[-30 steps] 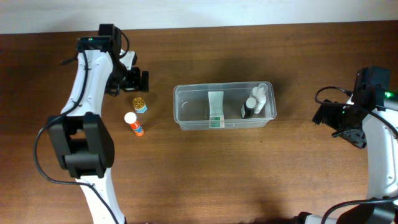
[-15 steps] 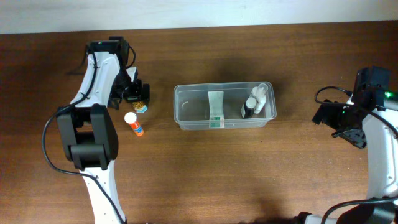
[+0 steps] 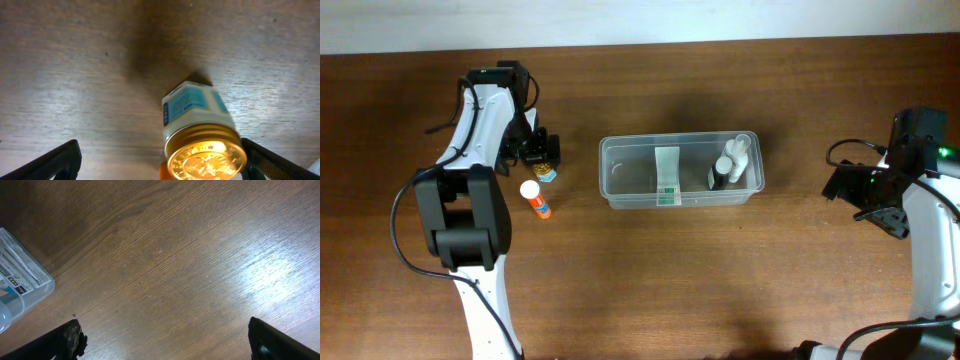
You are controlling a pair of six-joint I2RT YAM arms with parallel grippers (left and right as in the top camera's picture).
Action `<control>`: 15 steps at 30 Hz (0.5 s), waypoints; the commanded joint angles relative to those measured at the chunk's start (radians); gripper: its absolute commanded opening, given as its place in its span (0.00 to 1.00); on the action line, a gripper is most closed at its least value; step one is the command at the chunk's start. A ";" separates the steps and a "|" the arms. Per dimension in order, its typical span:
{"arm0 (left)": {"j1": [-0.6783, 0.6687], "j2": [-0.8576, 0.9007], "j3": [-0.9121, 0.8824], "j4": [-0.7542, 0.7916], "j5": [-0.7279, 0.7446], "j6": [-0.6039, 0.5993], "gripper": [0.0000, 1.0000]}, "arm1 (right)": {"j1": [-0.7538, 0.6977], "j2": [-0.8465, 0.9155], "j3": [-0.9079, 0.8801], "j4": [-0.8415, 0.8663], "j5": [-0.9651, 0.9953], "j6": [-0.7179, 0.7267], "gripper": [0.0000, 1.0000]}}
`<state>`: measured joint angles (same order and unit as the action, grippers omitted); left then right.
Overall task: Pack container
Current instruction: 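Lower the left gripper and grasp the yellow-capped jar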
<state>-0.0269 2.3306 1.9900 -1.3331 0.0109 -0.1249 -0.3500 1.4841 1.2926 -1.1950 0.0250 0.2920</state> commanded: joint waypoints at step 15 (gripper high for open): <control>-0.003 0.011 0.007 0.057 0.038 -0.002 0.99 | -0.004 -0.002 0.002 0.003 0.002 0.013 0.98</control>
<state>-0.0269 2.3314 1.9900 -1.2785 0.0303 -0.1246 -0.3500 1.4841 1.2926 -1.1946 0.0250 0.2920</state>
